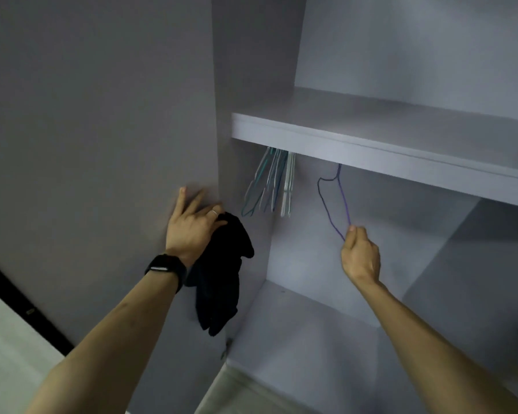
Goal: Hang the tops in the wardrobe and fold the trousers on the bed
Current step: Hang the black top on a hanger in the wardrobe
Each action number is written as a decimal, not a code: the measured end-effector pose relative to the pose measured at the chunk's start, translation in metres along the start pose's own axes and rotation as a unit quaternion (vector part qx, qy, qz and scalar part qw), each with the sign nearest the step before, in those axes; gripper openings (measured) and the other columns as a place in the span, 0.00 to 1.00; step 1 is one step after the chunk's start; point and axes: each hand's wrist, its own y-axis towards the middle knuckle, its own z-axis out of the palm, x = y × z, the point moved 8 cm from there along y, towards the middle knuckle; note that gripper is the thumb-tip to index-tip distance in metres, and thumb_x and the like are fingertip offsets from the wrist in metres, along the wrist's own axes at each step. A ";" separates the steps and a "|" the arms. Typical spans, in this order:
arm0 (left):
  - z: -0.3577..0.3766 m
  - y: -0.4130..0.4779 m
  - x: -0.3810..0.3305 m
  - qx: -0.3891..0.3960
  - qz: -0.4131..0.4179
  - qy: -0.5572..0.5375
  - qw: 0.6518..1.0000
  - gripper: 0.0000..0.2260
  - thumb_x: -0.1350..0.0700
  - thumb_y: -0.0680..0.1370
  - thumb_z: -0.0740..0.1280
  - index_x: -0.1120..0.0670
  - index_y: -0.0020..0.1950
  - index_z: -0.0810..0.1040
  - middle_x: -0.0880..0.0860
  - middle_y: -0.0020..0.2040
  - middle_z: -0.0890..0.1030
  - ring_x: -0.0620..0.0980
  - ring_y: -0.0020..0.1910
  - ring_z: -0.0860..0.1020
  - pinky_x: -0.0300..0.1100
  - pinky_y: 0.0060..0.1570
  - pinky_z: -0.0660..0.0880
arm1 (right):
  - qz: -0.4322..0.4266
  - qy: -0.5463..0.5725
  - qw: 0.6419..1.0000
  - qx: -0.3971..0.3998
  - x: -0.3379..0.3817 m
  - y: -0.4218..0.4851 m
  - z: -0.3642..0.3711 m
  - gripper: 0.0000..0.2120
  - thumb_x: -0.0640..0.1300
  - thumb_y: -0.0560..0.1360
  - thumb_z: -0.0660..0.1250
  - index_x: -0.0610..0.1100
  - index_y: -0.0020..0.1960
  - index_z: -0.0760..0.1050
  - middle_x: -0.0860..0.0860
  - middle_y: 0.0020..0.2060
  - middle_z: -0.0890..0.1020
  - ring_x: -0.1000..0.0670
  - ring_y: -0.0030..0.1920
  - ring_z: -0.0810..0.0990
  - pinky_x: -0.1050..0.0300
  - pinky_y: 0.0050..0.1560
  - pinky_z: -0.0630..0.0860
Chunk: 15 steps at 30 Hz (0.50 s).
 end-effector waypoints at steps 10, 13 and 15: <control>0.068 -0.090 -0.117 0.223 -0.057 -0.371 0.900 0.07 0.47 0.83 0.63 0.43 0.58 0.67 0.47 0.50 0.81 0.55 0.48 0.81 0.48 0.46 0.77 | 0.121 0.246 0.962 0.009 -0.091 -0.168 -0.029 0.22 0.49 0.85 0.59 0.49 0.32 0.63 0.56 0.26 0.63 0.53 0.29 0.62 0.55 0.32 0.62; 0.080 -0.114 -0.157 0.281 -0.005 -0.395 0.874 0.23 0.50 0.83 0.64 0.36 0.74 0.58 0.45 0.54 0.82 0.53 0.51 0.81 0.45 0.50 0.76 | 0.198 0.388 0.900 0.026 -0.110 -0.193 -0.034 0.25 0.45 0.84 0.61 0.51 0.28 0.66 0.56 0.26 0.61 0.55 0.25 0.57 0.62 0.26 0.59; 0.087 -0.122 -0.172 0.295 0.017 -0.382 0.876 0.27 0.50 0.83 0.64 0.38 0.79 0.58 0.49 0.58 0.83 0.53 0.54 0.81 0.43 0.55 0.76 | 0.222 0.414 0.882 0.045 -0.120 -0.207 -0.034 0.27 0.45 0.84 0.62 0.52 0.26 0.65 0.56 0.25 0.60 0.55 0.24 0.57 0.64 0.25 0.59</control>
